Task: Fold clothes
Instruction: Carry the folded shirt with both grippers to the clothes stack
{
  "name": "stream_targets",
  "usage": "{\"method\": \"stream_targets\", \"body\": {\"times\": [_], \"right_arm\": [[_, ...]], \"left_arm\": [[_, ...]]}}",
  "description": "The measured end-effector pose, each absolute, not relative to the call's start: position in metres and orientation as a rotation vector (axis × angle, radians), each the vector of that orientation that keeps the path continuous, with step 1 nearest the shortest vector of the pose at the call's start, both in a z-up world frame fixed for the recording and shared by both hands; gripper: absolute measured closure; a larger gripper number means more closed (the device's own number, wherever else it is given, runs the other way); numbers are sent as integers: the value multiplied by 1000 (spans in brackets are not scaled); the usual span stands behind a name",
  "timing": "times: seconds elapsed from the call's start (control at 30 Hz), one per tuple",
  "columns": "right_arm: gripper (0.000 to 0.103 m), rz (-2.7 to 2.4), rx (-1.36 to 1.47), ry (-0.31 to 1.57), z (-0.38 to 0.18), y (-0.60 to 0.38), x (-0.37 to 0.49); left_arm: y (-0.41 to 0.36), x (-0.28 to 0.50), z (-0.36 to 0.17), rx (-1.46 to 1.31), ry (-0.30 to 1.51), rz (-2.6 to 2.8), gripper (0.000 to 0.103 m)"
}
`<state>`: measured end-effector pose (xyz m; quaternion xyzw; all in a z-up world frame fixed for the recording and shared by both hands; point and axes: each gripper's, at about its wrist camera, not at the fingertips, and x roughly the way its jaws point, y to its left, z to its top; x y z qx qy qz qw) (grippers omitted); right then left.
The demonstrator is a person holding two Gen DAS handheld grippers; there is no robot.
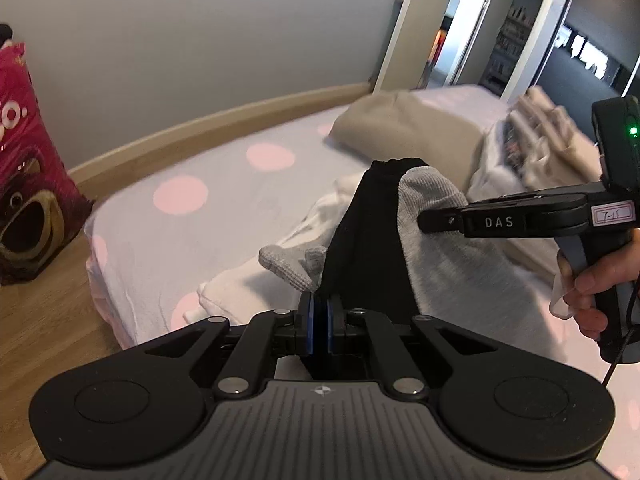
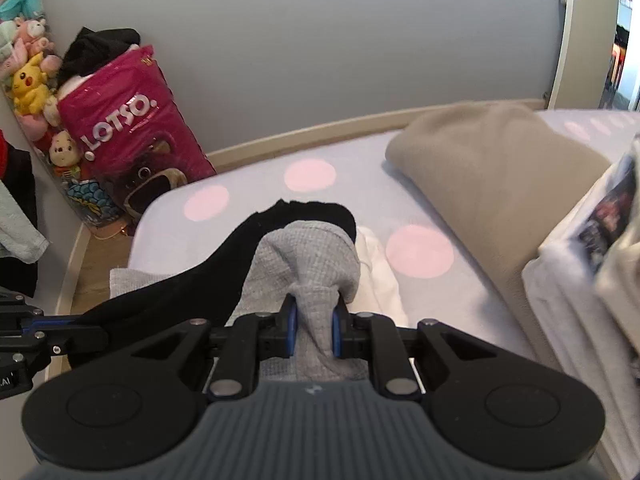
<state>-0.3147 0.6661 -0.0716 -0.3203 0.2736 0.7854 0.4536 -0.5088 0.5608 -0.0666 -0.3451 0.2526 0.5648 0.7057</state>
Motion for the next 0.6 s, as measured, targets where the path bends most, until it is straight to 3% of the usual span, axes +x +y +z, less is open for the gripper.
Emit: {"method": "stream_targets", "body": {"times": [0.07, 0.1, 0.13, 0.2, 0.33, 0.6], "right_arm": [[75, 1932, -765, 677, -72, 665, -307], [63, 1928, -750, 674, -71, 662, -303], [57, 1925, -734, 671, -69, 659, -298], [52, 1918, -703, 664, -66, 654, -289], [53, 1903, -640, 651, -61, 643, -270], [79, 1959, -598, 656, -49, 608, -246]], "left_arm": [[562, -512, -74, -776, 575, 1272, 94], [562, -513, -73, -774, 572, 1281, 92], [562, -513, -72, -769, 563, 1297, 90], [559, -512, -69, -737, 563, 1327, 90], [552, -505, -55, -644, 562, 1371, 90], [555, -472, -54, -584, 646, 1246, 90]]}}
